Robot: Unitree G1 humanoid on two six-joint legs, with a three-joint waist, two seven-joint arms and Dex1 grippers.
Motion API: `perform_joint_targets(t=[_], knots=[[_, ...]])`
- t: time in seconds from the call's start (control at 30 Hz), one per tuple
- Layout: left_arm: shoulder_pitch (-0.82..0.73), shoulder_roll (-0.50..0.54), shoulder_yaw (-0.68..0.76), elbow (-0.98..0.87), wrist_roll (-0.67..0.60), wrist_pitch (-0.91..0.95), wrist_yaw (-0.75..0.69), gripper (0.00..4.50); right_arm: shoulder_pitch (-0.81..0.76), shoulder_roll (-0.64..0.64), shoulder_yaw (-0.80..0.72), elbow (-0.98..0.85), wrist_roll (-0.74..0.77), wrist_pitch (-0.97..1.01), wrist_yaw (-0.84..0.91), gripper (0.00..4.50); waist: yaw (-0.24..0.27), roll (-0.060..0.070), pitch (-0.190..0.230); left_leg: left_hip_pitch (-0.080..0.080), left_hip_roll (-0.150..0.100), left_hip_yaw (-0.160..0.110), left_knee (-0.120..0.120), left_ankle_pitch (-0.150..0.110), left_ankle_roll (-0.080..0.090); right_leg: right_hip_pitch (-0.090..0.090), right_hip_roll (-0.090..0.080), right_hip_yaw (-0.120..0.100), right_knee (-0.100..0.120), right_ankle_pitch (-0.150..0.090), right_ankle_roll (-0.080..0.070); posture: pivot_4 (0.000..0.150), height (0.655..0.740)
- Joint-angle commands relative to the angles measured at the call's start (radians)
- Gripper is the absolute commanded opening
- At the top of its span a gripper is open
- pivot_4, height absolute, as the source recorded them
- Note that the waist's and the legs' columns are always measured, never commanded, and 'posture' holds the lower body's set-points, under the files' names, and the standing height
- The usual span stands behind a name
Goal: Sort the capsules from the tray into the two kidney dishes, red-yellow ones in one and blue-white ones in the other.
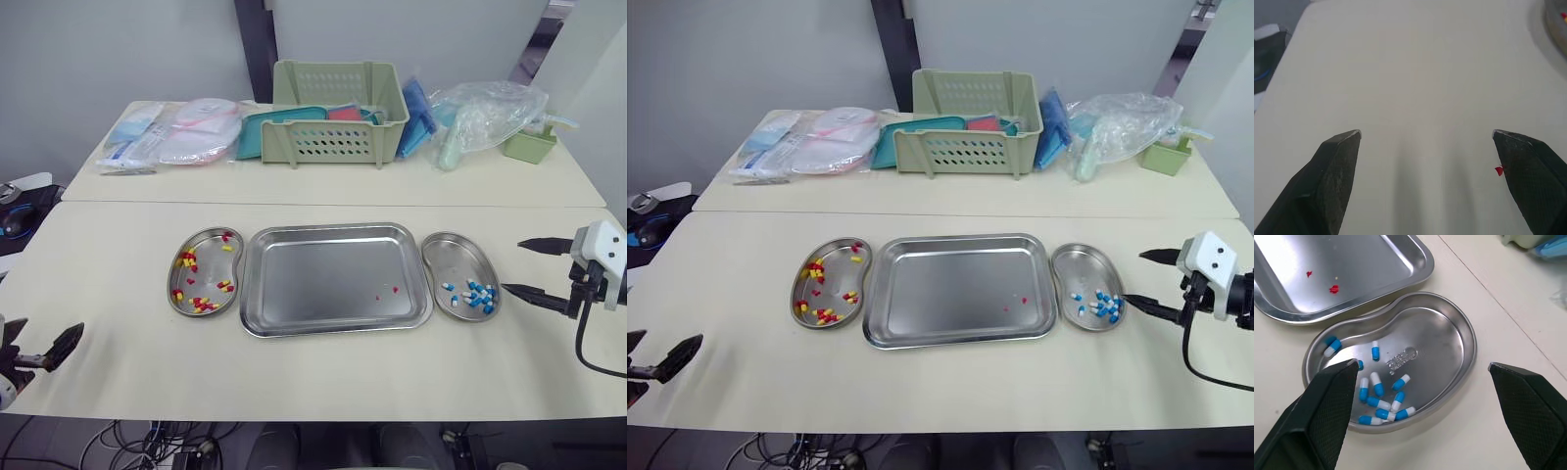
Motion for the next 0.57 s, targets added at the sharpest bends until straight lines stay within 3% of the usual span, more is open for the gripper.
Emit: perform_joint_targets(t=[0.03, 0.27, 0.57], knots=[[0.02, 0.043, 0.021, -0.009, 0.045, 0.046, 0.047, 4.46, 0.005, -0.025, -0.057, 0.004, -0.009, -0.021, -0.003, 4.5, 0.004, 0.0, 0.0, 0.0, 0.0, 0.0, 0.0, 0.0, 0.0, 0.0, 0.0, 0.0, 0.0, 0.0, 0.0, 0.15, 0.74], [0.023, 0.094, 0.017, 0.009, 0.079, 0.063, 0.03, 4.46, 0.096, -0.043, -0.121, 0.012, -0.023, -0.049, 0.029, 4.5, 0.006, 0.0, 0.0, 0.0, 0.0, 0.0, 0.0, 0.0, 0.0, 0.0, 0.0, 0.0, 0.0, 0.0, 0.0, 0.15, 0.74], [-0.085, 0.173, -0.045, 0.054, 0.078, 0.089, -0.026, 4.46, 0.234, -0.008, -0.174, -0.081, -0.019, -0.021, 0.007, 4.5, 0.005, 0.001, 0.0, 0.0, 0.0, 0.001, 0.0, 0.0, 0.0, 0.0, 0.0, 0.0, 0.0, 0.0, 0.0, 0.15, 0.74]])
